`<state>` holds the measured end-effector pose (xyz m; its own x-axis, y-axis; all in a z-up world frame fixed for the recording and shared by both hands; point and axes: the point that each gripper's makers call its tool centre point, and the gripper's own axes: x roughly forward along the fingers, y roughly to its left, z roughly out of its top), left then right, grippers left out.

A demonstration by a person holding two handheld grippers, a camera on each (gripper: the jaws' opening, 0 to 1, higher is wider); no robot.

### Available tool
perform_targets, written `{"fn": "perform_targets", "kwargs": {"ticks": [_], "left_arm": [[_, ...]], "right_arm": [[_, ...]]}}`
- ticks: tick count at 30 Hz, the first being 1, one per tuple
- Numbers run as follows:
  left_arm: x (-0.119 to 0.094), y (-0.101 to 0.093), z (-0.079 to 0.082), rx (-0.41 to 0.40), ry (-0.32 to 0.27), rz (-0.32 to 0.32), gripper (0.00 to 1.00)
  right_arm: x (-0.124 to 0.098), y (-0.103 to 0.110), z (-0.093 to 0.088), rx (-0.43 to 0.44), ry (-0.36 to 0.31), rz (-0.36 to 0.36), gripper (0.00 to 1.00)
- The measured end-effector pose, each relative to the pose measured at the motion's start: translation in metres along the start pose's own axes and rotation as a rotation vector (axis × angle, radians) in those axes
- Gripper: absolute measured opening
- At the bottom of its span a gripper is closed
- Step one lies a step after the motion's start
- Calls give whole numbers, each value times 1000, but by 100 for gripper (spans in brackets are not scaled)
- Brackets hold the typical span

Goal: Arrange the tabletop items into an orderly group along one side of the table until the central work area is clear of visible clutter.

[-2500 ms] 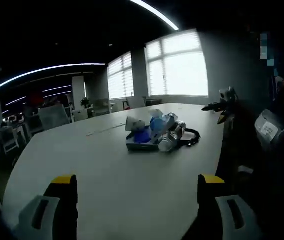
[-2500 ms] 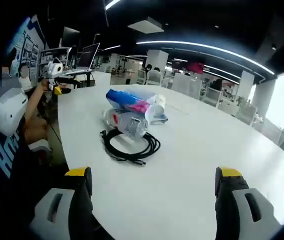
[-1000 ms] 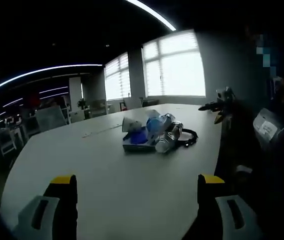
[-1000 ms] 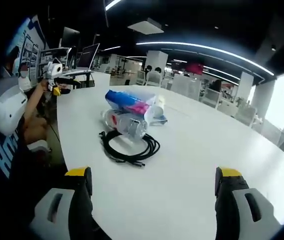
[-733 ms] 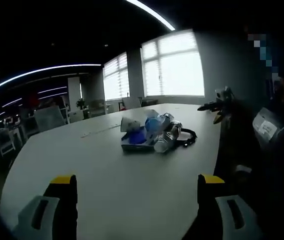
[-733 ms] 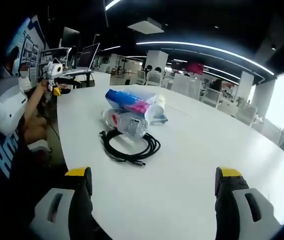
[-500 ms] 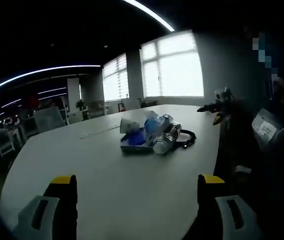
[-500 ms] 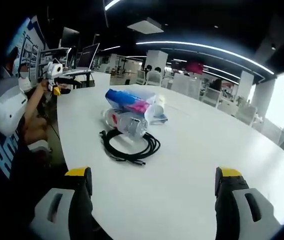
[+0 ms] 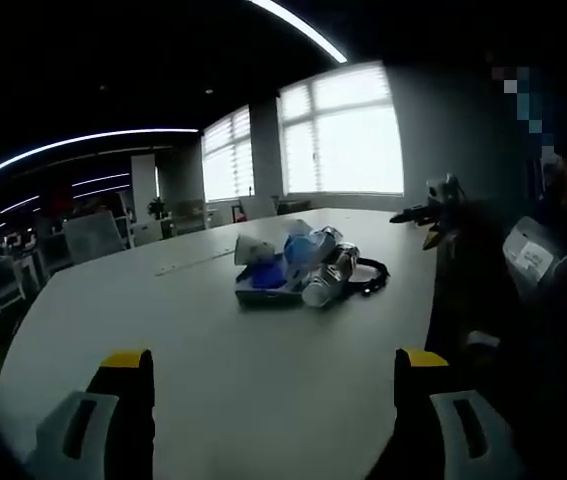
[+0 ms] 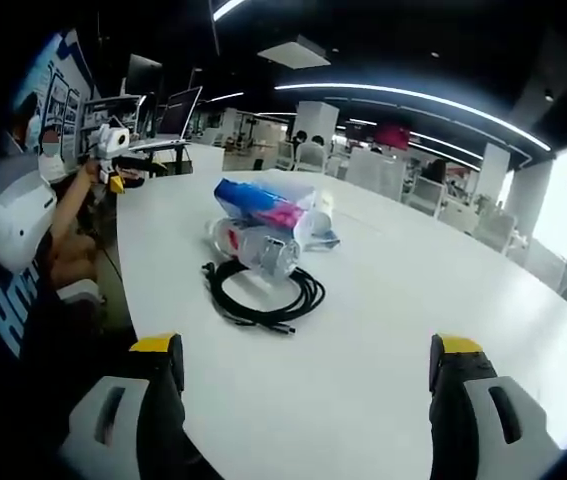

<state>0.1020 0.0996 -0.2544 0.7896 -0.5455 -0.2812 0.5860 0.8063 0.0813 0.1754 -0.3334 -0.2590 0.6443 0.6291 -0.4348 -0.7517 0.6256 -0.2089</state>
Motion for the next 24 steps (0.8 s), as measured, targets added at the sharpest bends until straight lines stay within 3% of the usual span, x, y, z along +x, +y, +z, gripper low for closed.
{"fn": "perform_targets", "kwargs": {"ticks": [8,14,24], "left_arm": [[5,0,5,-4,-24,2,100],[20,-2,7,7,-32,5,100],[50,-23,12,3,-40,-71,98]], "right_arm": [[2,1,4,-2,-17,7,100],[5,4,4,-2,-26,19,100],[7,9,3,-3,-37,37,100]]}}
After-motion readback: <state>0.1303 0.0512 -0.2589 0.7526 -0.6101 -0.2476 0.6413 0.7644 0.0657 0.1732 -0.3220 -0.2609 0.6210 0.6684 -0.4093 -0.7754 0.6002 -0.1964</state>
